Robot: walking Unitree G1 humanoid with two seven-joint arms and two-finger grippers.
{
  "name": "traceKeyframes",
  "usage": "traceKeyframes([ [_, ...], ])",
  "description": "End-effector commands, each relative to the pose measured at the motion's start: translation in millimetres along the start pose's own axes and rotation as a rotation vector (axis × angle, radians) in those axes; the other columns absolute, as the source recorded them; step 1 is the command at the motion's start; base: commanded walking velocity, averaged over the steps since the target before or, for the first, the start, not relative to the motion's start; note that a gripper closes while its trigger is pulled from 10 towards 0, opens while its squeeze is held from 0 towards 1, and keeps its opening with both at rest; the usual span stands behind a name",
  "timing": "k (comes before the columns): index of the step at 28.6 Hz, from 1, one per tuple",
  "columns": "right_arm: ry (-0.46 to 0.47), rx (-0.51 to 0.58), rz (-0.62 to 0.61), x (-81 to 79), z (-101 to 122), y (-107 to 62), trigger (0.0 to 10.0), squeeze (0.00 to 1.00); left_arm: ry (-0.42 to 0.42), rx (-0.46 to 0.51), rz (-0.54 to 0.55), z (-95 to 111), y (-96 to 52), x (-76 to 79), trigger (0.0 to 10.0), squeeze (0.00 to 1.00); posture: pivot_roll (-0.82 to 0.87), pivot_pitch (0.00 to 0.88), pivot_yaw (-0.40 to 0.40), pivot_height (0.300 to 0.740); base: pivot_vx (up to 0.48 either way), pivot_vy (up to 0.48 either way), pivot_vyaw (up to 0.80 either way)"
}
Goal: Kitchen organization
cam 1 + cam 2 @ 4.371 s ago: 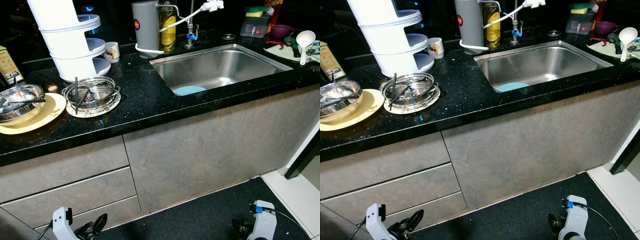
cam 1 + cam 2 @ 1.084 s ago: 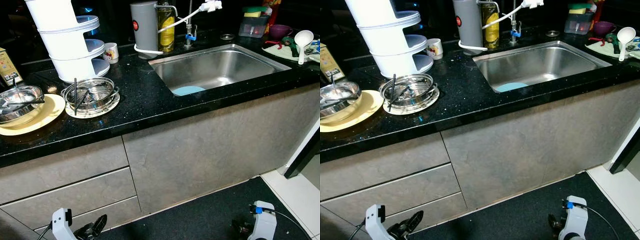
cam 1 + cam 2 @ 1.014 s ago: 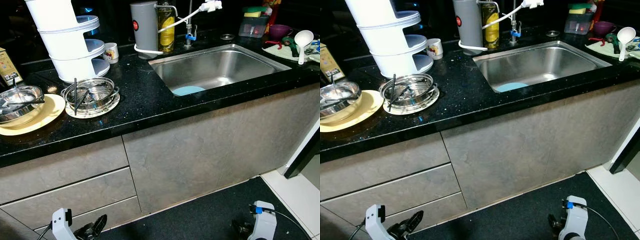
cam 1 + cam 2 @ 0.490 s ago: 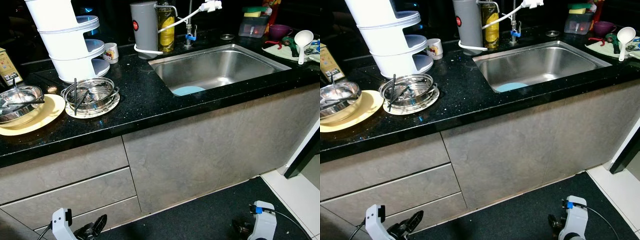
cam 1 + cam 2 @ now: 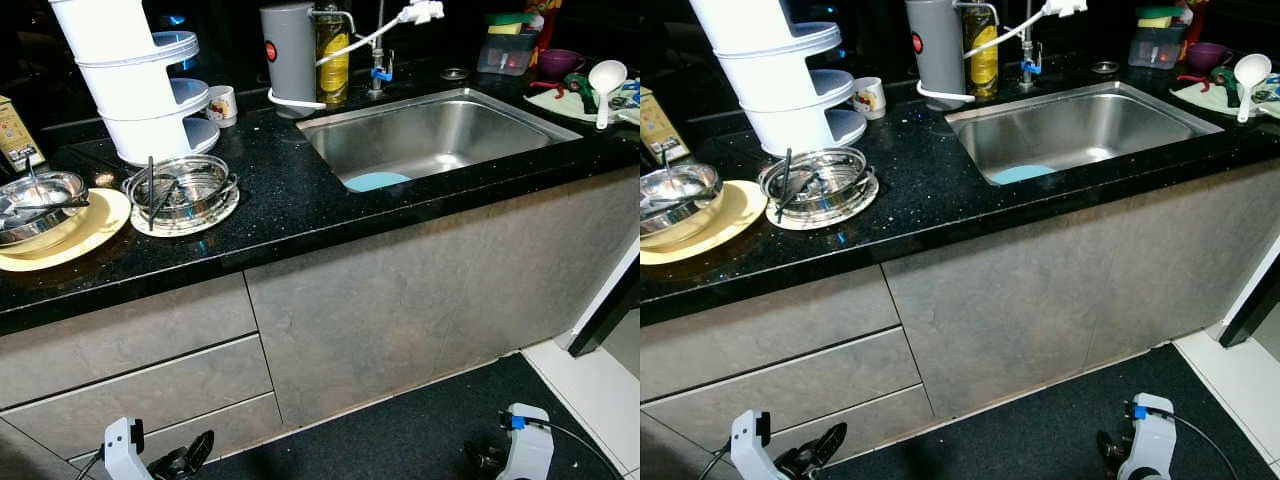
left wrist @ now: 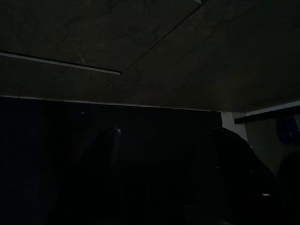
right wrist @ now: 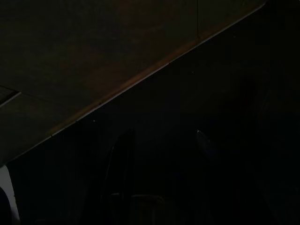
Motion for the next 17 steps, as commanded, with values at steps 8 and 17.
traceKeyframes([
  [8, 0.005, -0.007, 0.009, -3.6, -2.8, 0.8, 10.0, 0.00, 0.011, -0.013, 0.012, 0.6, -3.4, -5.4, 10.0, 0.00, -0.09, 0.000, 0.071, 0.740, 0.000, 0.000, 0.00],
  [17, 0.007, -0.004, 0.006, -3.2, -1.3, 1.1, 10.0, 0.00, 0.012, -0.001, 0.009, 3.0, -1.9, -3.7, 10.0, 0.00, -0.10, 0.000, 0.072, 0.740, 0.000, 0.000, 0.00],
])
Point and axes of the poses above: a point about 5 cm out from each wrist's last joint towards the gripper, its own y axis pointing out of the wrist towards the gripper, its own z axis along the axis of the wrist's last joint, x = y × z, the point moved 2 cm from there along y, pointing out of the wrist towards the gripper, and after that the axes turned 9 degrees about y, right-handed, at the moved point
